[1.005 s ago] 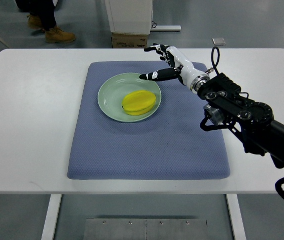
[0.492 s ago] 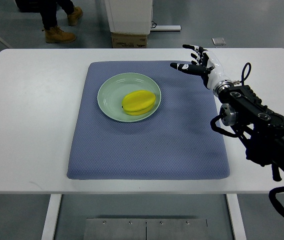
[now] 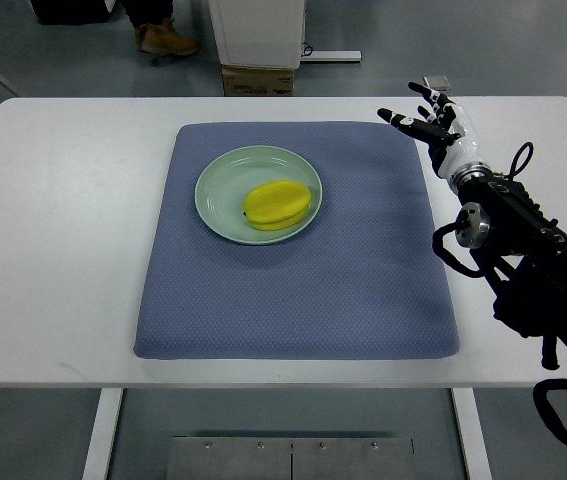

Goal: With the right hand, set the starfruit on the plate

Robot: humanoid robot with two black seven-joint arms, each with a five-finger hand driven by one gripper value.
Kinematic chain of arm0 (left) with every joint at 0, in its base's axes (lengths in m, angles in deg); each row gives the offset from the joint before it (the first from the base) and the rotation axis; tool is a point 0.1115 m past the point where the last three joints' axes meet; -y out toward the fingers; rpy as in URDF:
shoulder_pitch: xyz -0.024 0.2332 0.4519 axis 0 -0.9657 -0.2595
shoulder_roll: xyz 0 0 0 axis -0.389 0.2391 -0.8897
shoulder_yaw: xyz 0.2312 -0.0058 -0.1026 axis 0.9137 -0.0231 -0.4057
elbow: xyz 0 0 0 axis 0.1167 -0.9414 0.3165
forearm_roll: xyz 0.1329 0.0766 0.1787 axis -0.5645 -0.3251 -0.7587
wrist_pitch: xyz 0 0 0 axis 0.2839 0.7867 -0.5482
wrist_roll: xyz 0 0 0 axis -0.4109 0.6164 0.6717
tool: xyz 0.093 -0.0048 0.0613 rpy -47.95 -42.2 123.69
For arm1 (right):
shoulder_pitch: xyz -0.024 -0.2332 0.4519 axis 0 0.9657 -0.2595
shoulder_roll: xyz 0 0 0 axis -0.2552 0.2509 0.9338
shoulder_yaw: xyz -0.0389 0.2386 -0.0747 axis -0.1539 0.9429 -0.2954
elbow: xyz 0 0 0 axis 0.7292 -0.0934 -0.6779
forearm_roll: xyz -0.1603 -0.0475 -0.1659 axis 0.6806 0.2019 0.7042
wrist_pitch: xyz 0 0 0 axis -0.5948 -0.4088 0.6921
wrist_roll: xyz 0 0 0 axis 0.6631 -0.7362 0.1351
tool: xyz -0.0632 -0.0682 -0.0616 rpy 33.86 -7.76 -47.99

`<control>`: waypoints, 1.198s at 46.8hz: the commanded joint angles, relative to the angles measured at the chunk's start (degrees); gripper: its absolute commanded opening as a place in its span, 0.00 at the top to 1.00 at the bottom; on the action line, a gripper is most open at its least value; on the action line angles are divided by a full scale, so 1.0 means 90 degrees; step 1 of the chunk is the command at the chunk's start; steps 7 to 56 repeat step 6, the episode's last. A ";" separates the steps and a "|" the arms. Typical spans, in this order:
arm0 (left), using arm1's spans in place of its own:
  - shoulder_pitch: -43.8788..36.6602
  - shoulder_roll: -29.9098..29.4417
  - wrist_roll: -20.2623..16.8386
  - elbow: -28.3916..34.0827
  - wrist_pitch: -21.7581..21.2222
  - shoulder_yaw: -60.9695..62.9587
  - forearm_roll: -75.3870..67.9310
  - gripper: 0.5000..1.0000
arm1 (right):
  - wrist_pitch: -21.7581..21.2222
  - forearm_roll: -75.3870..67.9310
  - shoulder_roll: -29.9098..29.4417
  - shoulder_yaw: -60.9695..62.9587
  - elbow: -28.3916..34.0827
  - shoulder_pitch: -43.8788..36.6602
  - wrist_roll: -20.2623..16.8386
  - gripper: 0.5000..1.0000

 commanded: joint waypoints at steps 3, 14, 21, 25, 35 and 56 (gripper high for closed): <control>0.0000 0.0000 0.0000 0.0000 0.0000 -0.0007 -0.0002 0.00 | 0.0007 -0.0212 0.0000 -0.0001 -0.0002 0.0042 -0.0002 0.00; 0.0000 0.0000 0.0000 0.0000 0.0000 0.0003 -0.0002 0.00 | -0.0003 -0.0212 0.0000 -0.0010 -0.0002 0.0052 0.0017 0.00; 0.0000 0.0000 0.0000 0.0000 0.0000 0.0003 -0.0002 0.00 | -0.0003 -0.0212 0.0000 -0.0010 -0.0002 0.0052 0.0017 0.00; 0.0000 0.0000 0.0000 0.0000 0.0000 0.0003 -0.0002 0.00 | -0.0003 -0.0212 0.0000 -0.0010 -0.0002 0.0052 0.0017 0.00; 0.0000 0.0000 0.0000 0.0000 0.0000 0.0003 -0.0002 0.00 | -0.0003 -0.0212 0.0000 -0.0010 -0.0002 0.0052 0.0017 0.00; 0.0000 0.0000 0.0000 0.0000 0.0000 0.0003 -0.0002 0.00 | -0.0003 -0.0212 0.0000 -0.0010 -0.0002 0.0052 0.0017 0.00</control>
